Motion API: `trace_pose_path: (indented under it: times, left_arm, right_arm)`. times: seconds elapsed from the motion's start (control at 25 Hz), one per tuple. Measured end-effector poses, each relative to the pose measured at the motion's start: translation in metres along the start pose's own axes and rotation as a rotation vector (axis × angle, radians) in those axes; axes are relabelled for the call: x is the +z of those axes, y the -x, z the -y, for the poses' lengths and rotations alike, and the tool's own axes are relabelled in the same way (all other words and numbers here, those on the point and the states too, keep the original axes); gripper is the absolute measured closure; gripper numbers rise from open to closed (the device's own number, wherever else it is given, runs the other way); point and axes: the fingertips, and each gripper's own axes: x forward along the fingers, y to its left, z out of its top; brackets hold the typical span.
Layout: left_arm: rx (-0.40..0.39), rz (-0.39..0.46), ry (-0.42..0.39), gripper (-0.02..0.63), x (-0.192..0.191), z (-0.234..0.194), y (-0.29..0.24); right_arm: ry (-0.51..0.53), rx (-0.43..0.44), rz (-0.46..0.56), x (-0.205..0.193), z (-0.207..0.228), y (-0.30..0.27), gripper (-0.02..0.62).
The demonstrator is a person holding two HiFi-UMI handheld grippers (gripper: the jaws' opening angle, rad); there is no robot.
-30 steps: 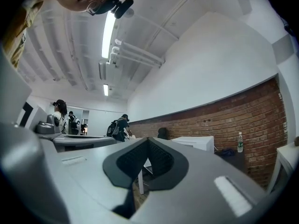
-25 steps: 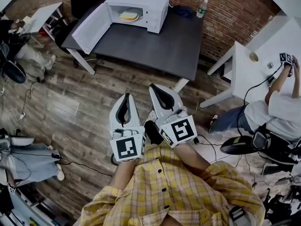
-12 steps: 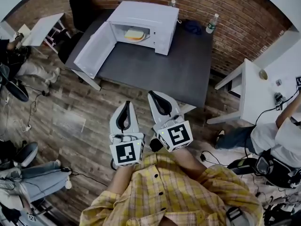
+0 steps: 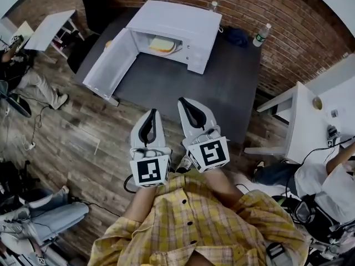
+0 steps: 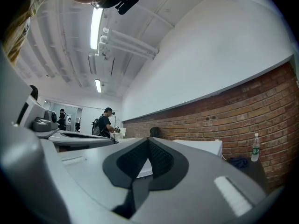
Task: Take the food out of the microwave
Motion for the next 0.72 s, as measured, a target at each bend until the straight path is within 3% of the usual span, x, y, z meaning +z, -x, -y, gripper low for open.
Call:
trace_pose_path:
  times: [0.44, 0.72]
  left_arm:
    - [-0.042, -0.046, 0.023, 0.606, -0.012, -0.013, -0.056]
    - [-0.099, -0.041, 0.014, 0.606, -0.004, -0.038, -0.108]
  right_arm:
    - [-0.027, -0.032, -0.028, -0.016, 0.030, -0.037, 0.592]
    - [-0.032, -0.080, -0.022, -0.009, 0.051, -0.090, 0.592]
